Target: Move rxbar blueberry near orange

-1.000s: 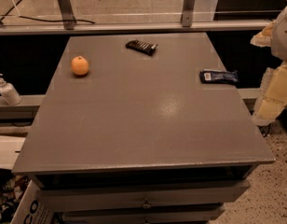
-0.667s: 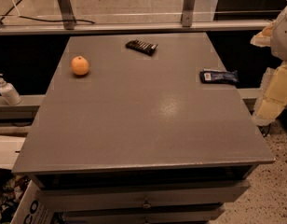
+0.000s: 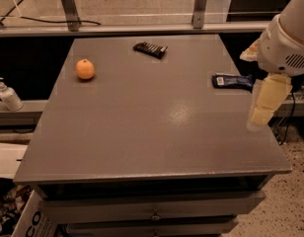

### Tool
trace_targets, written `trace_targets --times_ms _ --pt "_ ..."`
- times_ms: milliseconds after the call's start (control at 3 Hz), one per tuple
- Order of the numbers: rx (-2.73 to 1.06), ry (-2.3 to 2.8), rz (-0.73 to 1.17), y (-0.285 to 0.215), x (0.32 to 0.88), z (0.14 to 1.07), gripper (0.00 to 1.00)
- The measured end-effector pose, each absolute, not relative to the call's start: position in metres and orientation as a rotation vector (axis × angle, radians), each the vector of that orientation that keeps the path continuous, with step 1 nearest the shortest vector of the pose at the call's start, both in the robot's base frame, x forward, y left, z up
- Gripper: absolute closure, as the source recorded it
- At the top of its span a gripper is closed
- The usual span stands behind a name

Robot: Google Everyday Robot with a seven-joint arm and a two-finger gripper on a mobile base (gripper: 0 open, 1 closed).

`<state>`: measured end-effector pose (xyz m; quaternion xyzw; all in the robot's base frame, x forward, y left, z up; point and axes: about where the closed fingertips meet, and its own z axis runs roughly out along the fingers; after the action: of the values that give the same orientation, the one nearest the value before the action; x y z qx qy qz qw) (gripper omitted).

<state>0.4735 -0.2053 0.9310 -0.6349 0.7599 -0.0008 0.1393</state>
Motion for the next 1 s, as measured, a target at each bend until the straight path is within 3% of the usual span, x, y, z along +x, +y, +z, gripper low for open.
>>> trace_targets --times_ms 1000 --pt "-1.838 2.197 -0.099 -0.224 0.553 0.887 0.0"
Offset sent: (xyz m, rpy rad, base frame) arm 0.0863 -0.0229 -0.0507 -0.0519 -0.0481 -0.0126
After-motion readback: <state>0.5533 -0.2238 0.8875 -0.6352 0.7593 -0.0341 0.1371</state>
